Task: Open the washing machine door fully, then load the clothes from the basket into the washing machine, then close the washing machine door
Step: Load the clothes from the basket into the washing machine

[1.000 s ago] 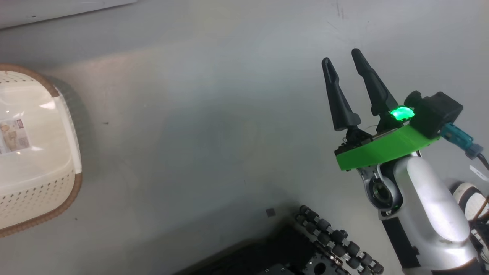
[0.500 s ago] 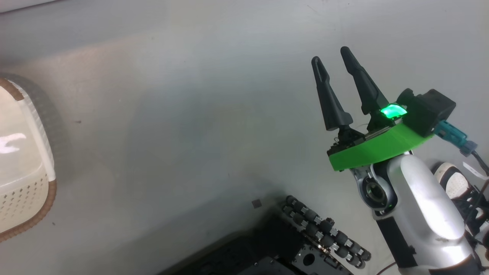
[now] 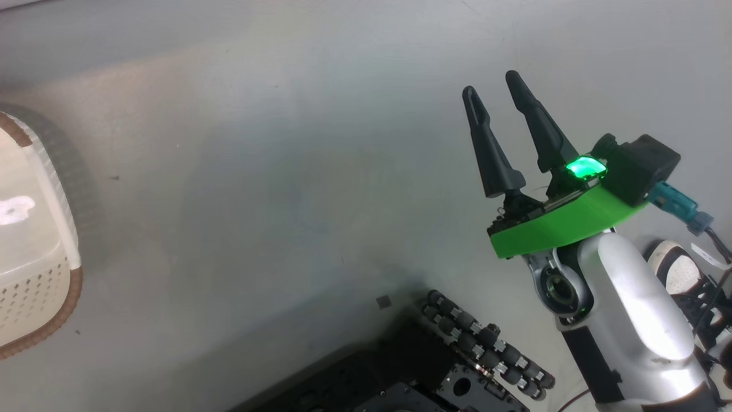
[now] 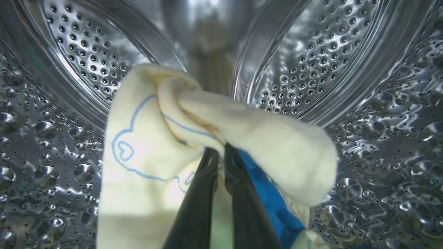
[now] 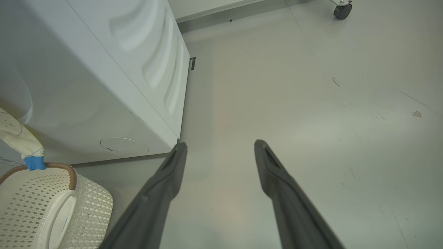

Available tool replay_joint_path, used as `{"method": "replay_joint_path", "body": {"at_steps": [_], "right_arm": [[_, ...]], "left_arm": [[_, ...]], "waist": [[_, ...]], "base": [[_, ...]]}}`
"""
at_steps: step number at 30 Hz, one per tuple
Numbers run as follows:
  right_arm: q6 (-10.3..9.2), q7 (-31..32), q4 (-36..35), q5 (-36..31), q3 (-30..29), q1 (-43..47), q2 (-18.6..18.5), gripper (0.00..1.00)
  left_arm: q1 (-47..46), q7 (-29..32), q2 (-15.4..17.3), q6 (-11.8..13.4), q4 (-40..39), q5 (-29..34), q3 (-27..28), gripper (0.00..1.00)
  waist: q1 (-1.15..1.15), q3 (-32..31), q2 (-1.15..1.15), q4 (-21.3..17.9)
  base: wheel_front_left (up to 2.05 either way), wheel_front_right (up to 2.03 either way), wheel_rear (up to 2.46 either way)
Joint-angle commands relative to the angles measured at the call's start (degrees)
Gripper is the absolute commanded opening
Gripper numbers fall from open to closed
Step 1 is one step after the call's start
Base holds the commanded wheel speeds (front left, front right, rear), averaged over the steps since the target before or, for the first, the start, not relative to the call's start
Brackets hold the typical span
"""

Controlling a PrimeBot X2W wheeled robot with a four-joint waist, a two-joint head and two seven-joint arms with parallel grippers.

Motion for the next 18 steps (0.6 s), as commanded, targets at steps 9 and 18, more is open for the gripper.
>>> {"method": "replay_joint_path", "body": {"at_steps": [9,18], "right_arm": [[0.00,-0.37,-1.20,0.21,0.62,1.83,-0.15,1.00],[0.00,-0.37,-0.78,-0.41,1.13,0.89,-0.15,1.00]], "left_arm": [[-3.02,-1.69,1.27,0.04,1.09,-3.18,-3.50,1.00],[-1.08,-2.78,2.17,0.04,0.53,-7.29,-7.82,1.00]], "waist": [[0.00,-0.50,0.00,-0.05],[0.00,-2.03,0.00,-0.07]], "base": [[0.00,0.00,0.00],[0.00,0.00,0.00]]}}
